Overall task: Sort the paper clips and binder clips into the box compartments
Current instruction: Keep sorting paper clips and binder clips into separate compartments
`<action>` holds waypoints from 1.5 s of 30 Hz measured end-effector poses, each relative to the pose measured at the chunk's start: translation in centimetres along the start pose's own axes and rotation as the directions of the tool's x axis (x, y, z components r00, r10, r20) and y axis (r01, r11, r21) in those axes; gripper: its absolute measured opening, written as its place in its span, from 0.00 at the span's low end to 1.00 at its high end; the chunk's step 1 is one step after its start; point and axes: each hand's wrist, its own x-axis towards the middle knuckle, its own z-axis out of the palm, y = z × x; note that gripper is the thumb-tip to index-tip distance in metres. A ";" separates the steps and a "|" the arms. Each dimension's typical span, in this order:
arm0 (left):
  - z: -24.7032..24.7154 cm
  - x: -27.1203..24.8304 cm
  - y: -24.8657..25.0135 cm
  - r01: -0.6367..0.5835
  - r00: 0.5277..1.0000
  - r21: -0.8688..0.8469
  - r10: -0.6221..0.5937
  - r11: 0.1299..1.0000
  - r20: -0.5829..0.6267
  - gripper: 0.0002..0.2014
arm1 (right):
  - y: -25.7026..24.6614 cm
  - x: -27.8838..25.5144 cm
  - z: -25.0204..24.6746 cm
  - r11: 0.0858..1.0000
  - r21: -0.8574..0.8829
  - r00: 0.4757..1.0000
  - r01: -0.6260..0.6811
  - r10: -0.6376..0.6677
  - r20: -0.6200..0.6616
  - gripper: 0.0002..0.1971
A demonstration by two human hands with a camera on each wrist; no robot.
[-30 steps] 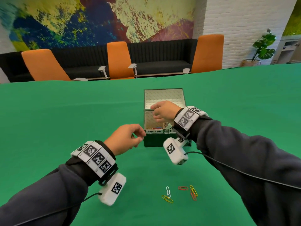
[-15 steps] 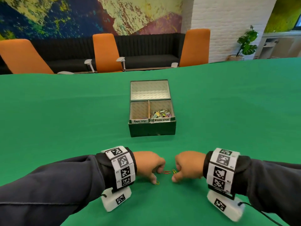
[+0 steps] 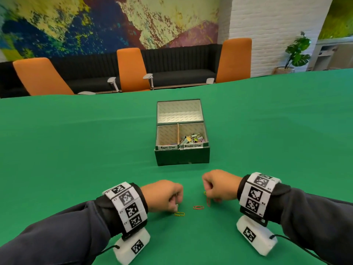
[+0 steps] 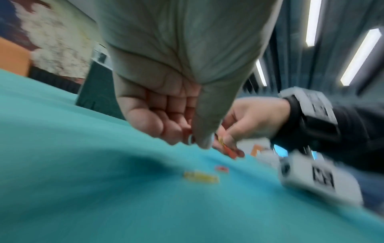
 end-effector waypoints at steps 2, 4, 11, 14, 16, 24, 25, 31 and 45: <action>-0.7 0.0 -0.5 0.011 0.998 -0.199 -0.024 0.980 -0.065 0.09 | 0.9 -0.2 -0.4 0.930 0.365 0.999 0.038 -0.035 -0.017 0.13; -1.2 0.0 -1.0 0.034 0.994 -0.572 -0.088 0.819 -0.067 0.10 | 1.6 -0.4 -0.6 0.768 0.640 1.000 0.016 -0.025 0.006 0.14; -0.1 -0.5 -1.2 0.113 0.992 -0.991 -0.070 0.075 0.108 0.14 | 2.2 -0.2 -0.5 0.447 0.871 0.976 -0.205 0.029 0.215 0.15; 0.4 -0.2 -0.8 0.123 0.988 -0.984 -0.108 0.126 0.109 0.08 | 1.2 0.2 -0.2 0.677 0.707 0.977 -0.204 0.097 0.190 0.07; 0.2 -0.2 -0.5 0.108 0.992 -0.812 -0.117 0.574 0.050 0.03 | 0.3 0.2 -0.1 0.943 0.325 0.993 -0.074 0.041 0.109 0.04; 0.6 0.5 1.6 0.031 0.995 0.183 -0.049 0.983 0.092 0.12 | -2.7 0.5 2.0 0.913 -0.393 0.991 0.113 -0.075 0.111 0.04; 0.7 0.7 1.6 0.036 0.992 0.182 -0.057 0.983 0.113 0.11 | -2.5 0.6 1.9 0.913 -0.391 0.991 0.112 -0.073 0.114 0.07; 0.3 0.1 0.5 0.003 0.998 -0.012 -0.002 1.000 0.070 0.12 | -0.3 0.4 0.2 0.997 -0.018 0.996 0.075 -0.074 0.049 0.16; 0.8 2.0 -1.1 -0.005 0.961 -0.879 -0.247 -0.476 0.129 0.22 | -4.6 3.3 -4.3 0.782 0.594 0.980 0.188 -0.192 -0.058 0.10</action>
